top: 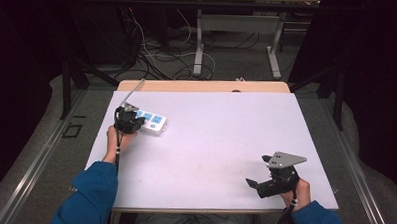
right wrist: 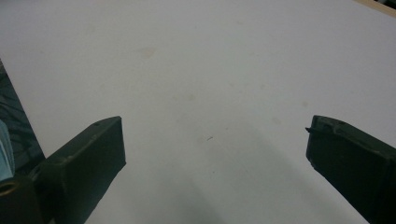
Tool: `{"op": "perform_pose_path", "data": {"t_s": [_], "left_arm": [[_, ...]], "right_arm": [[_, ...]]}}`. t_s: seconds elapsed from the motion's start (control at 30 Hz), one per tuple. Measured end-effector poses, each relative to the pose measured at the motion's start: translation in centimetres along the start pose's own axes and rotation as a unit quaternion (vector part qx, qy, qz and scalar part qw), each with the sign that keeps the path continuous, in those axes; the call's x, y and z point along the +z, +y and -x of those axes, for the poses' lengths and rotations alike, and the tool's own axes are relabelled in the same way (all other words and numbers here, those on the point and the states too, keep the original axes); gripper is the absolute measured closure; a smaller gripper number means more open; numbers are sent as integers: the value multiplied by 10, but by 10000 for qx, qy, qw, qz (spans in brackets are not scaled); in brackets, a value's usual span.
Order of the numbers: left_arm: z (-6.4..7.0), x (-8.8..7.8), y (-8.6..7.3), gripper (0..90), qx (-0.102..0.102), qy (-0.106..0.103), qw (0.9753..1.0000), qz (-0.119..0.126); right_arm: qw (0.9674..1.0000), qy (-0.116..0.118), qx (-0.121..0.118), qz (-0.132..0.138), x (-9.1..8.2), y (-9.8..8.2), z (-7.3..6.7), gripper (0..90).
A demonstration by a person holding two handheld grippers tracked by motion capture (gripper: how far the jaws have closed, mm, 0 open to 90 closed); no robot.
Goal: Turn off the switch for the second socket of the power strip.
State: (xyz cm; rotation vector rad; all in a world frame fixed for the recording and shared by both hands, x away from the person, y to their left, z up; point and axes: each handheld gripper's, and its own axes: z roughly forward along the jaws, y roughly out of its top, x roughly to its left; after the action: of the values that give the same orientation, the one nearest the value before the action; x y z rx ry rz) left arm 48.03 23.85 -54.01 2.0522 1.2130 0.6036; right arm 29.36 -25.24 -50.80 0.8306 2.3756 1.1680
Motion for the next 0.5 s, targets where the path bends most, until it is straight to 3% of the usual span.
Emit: {"op": "perform_pose_path", "data": {"t_s": [0.1, 0.13, 0.5], "left_arm": [[-2, -2, 1, 900, 48, -75, 9999, -122], [-1, 0, 0, 900, 3, -17, 10000, 25], [0, 0, 0, 900, -9, 6, 10000, 8]], "right_arm": [[10000, -4, 18, 1, 0, 0, 0, 40], [10000, 8, 0, 3, 0, 0, 0, 40], [10000, 20, -19, 9, 0, 0, 1, 40]]}}
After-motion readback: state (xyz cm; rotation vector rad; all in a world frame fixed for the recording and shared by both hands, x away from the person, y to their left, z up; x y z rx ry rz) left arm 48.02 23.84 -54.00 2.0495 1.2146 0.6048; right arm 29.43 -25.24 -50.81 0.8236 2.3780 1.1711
